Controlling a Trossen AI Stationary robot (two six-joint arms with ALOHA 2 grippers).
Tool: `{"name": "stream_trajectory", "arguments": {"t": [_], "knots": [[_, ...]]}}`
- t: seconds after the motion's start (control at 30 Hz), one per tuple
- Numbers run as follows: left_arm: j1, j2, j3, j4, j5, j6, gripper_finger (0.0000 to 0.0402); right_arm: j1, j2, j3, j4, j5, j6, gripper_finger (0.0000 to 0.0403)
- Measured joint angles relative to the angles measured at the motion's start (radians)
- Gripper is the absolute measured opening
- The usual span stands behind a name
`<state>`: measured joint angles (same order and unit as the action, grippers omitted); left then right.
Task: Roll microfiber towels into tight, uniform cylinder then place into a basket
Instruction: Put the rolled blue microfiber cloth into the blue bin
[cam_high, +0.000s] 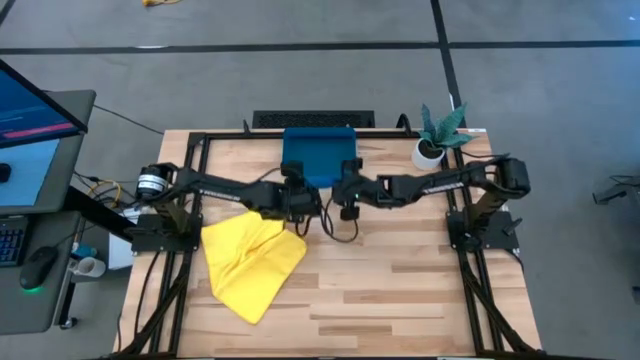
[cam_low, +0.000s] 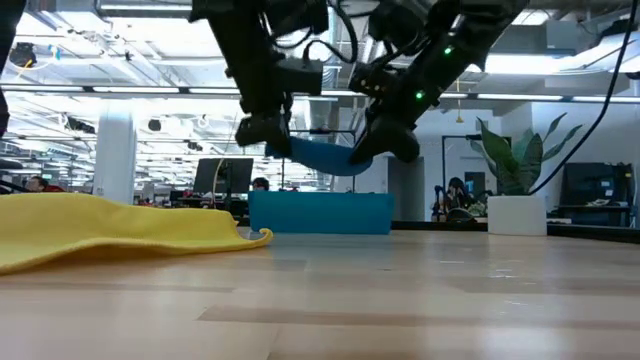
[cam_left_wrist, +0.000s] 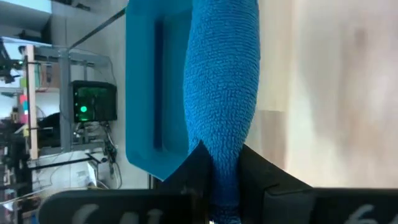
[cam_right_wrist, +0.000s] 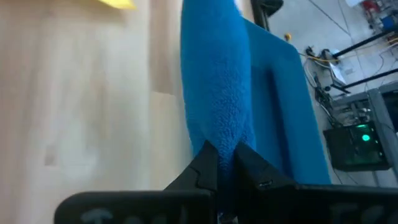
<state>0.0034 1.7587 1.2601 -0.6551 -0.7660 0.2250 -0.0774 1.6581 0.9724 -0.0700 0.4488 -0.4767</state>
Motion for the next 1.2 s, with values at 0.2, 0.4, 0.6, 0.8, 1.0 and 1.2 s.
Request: {"name": "stream_trajectory", "arguments": {"t": [0.2, 0.4, 0.6, 0.8, 1.0, 1.2], "knots": [[0.125, -0.007, -0.006, 0.094, 0.097, 0.112, 0.0029, -0.098, 0.0, 0.022, 0.022, -0.055, -0.075, 0.0034], [0.262, -0.007, -0.004, 0.15, 0.262, 0.188, 0.0027, -0.18, 0.0, 0.029, 0.053, -0.144, -0.11, 0.0034], [0.359, -0.007, -0.004, 0.23, 0.369, 0.258, 0.0026, -0.27, 0.0, 0.029, 0.094, -0.206, -0.152, 0.0033], [0.41, -0.007, -0.003, 0.226, 0.476, 0.254, 0.0029, -0.306, 0.014, 0.03, 0.112, -0.267, -0.152, 0.0033], [0.427, -0.004, -0.028, 0.212, 0.529, 0.226, 0.0026, -0.299, 0.134, 0.046, 0.121, -0.27, -0.145, 0.0033], [0.427, -0.003, -0.139, 0.301, 0.549, 0.258, 0.0027, -0.276, 0.184, 0.085, 0.079, -0.263, -0.143, 0.0033]]}}
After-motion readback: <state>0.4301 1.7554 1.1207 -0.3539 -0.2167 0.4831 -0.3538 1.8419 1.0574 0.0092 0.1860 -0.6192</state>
